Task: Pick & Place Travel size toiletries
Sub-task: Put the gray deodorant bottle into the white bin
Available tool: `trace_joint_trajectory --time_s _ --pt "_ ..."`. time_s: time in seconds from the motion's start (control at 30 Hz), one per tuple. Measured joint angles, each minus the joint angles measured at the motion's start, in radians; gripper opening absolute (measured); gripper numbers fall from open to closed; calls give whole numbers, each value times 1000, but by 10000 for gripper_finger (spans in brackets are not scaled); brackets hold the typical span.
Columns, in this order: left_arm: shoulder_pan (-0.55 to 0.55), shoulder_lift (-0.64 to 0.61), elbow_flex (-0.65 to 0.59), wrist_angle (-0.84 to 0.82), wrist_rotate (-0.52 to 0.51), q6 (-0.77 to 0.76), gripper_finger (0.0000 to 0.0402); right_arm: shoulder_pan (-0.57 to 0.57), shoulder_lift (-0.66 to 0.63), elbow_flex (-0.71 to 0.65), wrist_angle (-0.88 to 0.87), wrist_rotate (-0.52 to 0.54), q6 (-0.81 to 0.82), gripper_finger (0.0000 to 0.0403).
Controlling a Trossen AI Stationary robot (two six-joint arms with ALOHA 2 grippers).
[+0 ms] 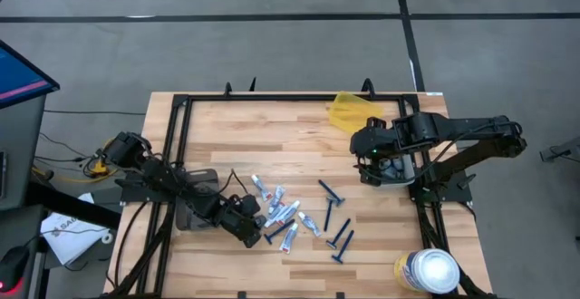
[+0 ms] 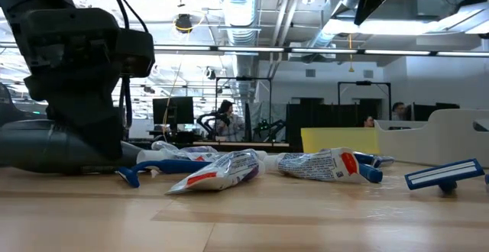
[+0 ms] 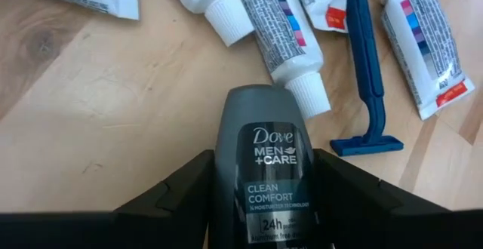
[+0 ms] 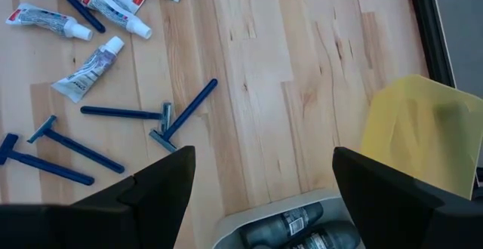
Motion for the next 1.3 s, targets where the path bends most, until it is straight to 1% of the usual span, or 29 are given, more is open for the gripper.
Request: trace_joint_trajectory --time_s 0.27,0.47,0.6,0.77,0.87,0.97,1.07,1.17,1.23,1.3 --pt "19 -7 -1 -15 19 0 196 0 0 0 0 0 0 306" --pt "55 -55 -5 -30 20 -4 195 0 0 0 0 0 -15 306" --pt "78 -96 -13 -64 -33 -5 195 0 0 0 2 0 -19 306" --pt "102 -161 -9 -41 -89 -4 195 0 0 0 22 0 -23 306" --pt "117 -211 -9 -38 -135 3 195 0 0 0 73 -1 -23 306" --pt "135 -270 -8 -19 -206 28 196 0 0 0 145 -8 -23 306" --pt "155 -335 -8 33 -295 85 197 5 0 0 237 -8 -23 306" --pt "187 -390 -6 120 -363 189 195 16 0 0 309 -9 -23 306" --pt "215 -411 -6 212 -389 276 195 25 0 0 340 -9 -23 306" --pt "248 -422 -6 322 -392 379 198 34 0 0 383 -9 -23 306"
